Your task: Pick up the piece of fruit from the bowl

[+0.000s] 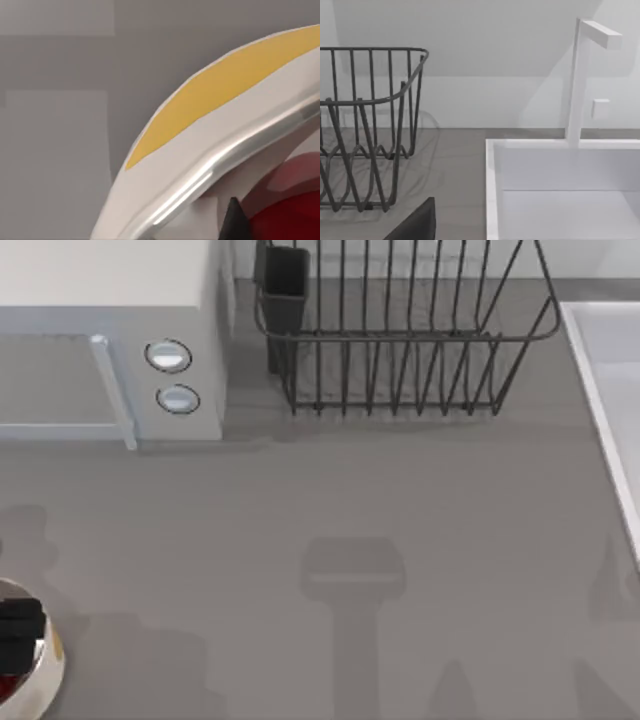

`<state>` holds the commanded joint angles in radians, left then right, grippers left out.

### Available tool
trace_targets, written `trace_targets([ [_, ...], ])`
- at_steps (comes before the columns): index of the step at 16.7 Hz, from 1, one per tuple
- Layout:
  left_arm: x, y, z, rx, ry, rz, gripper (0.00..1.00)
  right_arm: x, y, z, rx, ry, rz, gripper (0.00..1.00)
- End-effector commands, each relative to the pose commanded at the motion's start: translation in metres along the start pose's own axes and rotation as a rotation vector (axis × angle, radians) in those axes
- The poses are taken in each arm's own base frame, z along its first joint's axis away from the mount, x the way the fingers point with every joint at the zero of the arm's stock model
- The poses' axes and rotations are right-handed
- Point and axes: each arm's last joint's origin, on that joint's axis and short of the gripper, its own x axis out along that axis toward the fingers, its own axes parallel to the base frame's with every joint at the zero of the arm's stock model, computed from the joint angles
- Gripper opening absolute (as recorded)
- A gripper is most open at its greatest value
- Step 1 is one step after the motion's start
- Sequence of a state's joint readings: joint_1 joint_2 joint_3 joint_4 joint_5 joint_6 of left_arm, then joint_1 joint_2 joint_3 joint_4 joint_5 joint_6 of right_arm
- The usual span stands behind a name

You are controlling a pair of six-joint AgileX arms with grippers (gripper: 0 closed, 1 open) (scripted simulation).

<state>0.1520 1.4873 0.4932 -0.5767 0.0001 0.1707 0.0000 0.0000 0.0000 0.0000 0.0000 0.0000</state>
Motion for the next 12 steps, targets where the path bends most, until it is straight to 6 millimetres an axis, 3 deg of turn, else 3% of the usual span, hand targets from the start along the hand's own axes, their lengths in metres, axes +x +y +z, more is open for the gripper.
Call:
trace_targets([
  [10, 0.0, 0.0, 0.0, 0.0, 0.0, 0.0, 0.02, 0.0, 0.0, 0.0, 0.0, 0.0, 0.0, 1.0],
  [12, 0.0, 0.0, 0.0, 0.0, 0.0, 0.0, 0.0, 0.0, 0.0, 0.0, 0.0, 0.0, 0.0, 1.0],
])
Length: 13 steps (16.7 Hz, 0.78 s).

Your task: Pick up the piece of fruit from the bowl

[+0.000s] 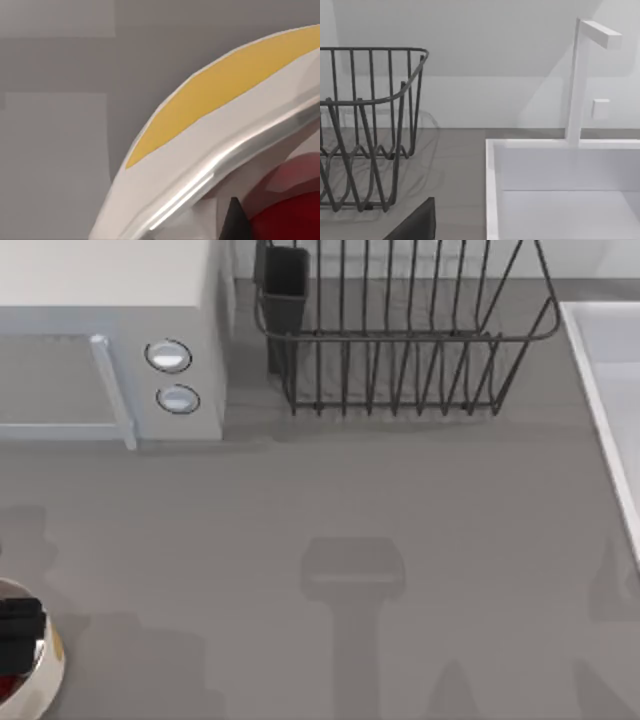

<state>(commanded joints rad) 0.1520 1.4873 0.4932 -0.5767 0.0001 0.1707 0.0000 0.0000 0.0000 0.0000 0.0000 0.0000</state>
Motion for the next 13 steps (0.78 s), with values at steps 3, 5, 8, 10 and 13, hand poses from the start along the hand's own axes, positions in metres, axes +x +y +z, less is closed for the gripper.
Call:
trace_targets([
  [3, 0.0, 0.0, 0.0, 0.0, 0.0, 0.0, 0.0, 0.0, 0.0, 0.0, 0.0, 0.0, 0.0, 1.0],
  [5, 0.0, 0.0, 0.0, 0.0, 0.0, 0.0, 0.0, 0.0, 0.0, 0.0, 0.0, 0.0, 0.0, 1.0],
  [8, -0.035, 0.002, 0.014, -0.049, -0.113, 0.008, 0.0, 0.0, 0.0, 0.0, 0.0, 0.0, 0.0, 1.0],
  [10, -0.041, 0.003, 0.018, -0.049, -0.107, 0.007, 0.0, 0.0, 0.0, 0.0, 0.0, 0.0, 0.0, 1.0],
  [13, -0.068, 0.005, 0.033, -0.05, -0.094, 0.006, 0.0, 0.0, 0.0, 0.0, 0.0, 0.0, 0.0, 1.0],
])
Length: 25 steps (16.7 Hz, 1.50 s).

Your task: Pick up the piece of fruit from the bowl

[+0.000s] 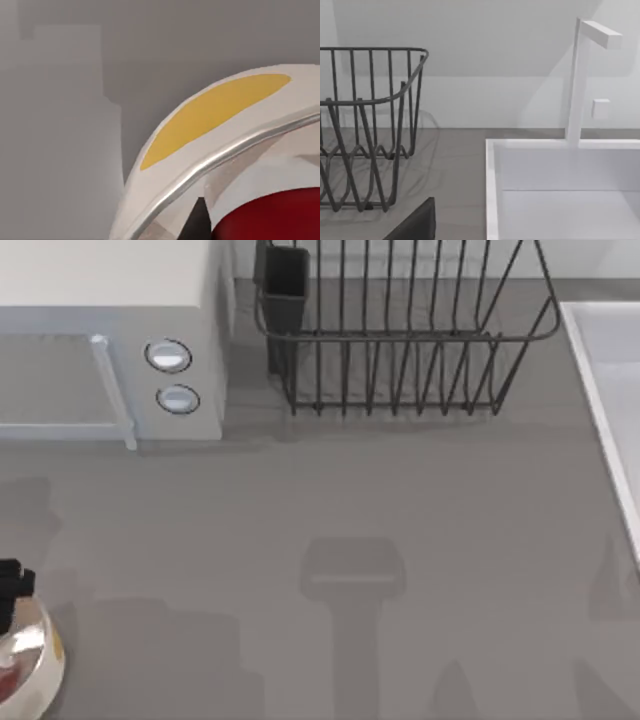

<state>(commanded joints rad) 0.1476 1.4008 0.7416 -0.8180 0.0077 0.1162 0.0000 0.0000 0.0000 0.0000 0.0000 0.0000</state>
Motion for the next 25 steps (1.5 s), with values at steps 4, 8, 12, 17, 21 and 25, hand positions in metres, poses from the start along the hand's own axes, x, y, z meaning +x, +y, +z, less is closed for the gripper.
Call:
trace_targets([
  [4, -0.071, 0.003, 0.026, 0.0, 0.014, -0.001, 0.0, 0.0, 0.0, 0.0, 0.0, 0.0, 0.0, 1.0],
  [8, -0.155, 0.002, 0.024, 0.0, 0.017, -0.002, 0.0, 0.0, 0.0, 0.0, 0.0, 0.0, 0.0, 1.0],
  [12, -0.208, -0.001, 0.006, 0.001, -0.011, 0.001, 0.0, 0.0, 0.0, 0.0, 0.0, 0.0, 0.0, 1.0],
  [17, -0.217, -0.002, 0.001, 0.001, -0.019, 0.002, 0.0, 0.0, 0.0, 0.0, 0.0, 0.0, 0.0, 1.0],
  [21, -0.212, -0.008, 0.012, -0.002, -0.005, -0.002, 0.0, 0.0, 0.0, 0.0, 0.0, 0.0, 0.0, 1.0],
  [25, -0.19, -0.053, 0.055, 0.007, 0.037, -0.015, 0.0, 0.0, 0.0, 0.0, 0.0, 0.0, 0.0, 1.0],
])
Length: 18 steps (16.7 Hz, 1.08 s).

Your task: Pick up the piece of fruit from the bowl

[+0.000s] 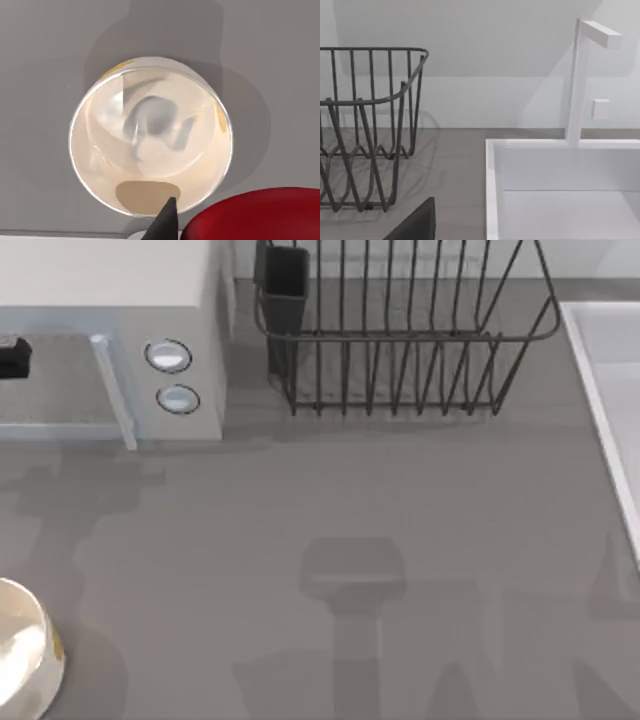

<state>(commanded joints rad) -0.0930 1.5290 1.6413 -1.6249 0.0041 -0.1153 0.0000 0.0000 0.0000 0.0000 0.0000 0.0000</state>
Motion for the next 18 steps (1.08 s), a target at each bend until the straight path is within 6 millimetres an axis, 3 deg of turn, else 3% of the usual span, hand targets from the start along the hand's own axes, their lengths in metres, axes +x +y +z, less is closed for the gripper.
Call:
trace_targets([
  [4, 0.038, -0.093, 0.03, 0.034, 0.04, 0.0, 0.0, 0.0, 0.0, 0.0, 0.0, 0.0, 0.0, 1.0],
  [7, 0.068, -0.159, 0.03, 0.043, 0.055, 0.007, 0.0, 0.0, 0.0, 0.0, 0.0, 0.0, 0.0, 1.0],
  [9, 0.082, -0.185, 0.027, 0.043, 0.058, 0.009, 0.0, 0.0, 0.0, 0.0, 0.0, 0.0, 0.0, 1.0],
  [11, 0.087, -0.194, 0.026, 0.042, 0.058, 0.01, 0.0, 0.0, 0.0, 0.0, 0.0, 0.0, 0.0, 1.0],
  [15, 0.088, -0.193, 0.026, 0.042, 0.06, 0.011, 0.0, 0.0, 0.0, 0.0, 0.0, 0.0, 0.0, 1.0],
  [18, 0.108, -0.194, 0.026, 0.042, 0.066, 0.015, 0.0, 0.0, 0.0, 0.0, 0.0, 0.0, 0.0, 1.0],
])
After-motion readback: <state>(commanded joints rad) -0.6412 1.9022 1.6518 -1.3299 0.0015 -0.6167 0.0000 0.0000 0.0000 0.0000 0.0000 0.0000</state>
